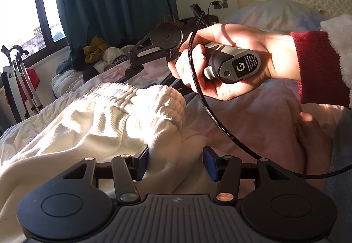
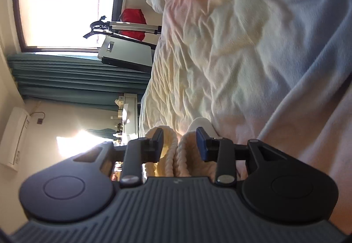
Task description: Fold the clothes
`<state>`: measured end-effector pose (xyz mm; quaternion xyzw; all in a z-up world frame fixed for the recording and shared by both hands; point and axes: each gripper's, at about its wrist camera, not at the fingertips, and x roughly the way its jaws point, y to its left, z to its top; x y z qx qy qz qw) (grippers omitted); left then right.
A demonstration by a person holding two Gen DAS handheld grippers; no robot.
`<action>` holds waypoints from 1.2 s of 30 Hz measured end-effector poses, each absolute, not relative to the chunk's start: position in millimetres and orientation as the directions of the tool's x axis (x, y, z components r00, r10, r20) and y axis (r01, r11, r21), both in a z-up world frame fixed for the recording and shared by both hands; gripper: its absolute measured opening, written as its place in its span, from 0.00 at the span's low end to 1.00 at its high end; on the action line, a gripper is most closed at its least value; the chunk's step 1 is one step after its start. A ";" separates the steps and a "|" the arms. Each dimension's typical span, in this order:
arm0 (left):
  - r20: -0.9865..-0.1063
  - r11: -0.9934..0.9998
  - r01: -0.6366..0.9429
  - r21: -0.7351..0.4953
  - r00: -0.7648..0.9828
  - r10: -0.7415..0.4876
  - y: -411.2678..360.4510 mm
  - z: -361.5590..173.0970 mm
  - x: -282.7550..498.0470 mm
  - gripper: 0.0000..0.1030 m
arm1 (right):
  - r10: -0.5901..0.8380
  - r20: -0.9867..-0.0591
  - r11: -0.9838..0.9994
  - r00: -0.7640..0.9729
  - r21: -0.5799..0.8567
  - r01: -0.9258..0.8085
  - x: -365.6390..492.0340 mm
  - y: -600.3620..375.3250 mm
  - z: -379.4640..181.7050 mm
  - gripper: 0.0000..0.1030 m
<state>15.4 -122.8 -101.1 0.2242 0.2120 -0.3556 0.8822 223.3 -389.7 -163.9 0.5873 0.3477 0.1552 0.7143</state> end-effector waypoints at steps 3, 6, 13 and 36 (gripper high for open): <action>-0.521 0.647 0.705 0.289 0.683 -0.512 -127.2 -102.2 12.8 0.54 | 0.634 -0.354 0.339 0.688 0.926 0.164 224.8 -385.7 -155.4 0.34; -0.507 0.650 0.690 0.317 0.703 -0.499 -134.0 -103.3 15.4 0.54 | 0.649 -0.371 0.389 0.664 0.912 0.129 226.6 -380.1 -147.0 0.35; -0.397 0.670 0.650 0.360 0.756 -0.520 -141.0 -87.8 5.9 0.53 | 0.651 -0.354 0.404 0.671 0.910 0.088 218.9 -377.4 -128.7 0.35; -0.469 0.631 0.744 0.217 0.647 -0.601 -141.4 -77.8 42.0 0.14 | 0.702 -0.273 0.252 0.657 0.959 0.129 230.3 -382.8 -160.5 0.35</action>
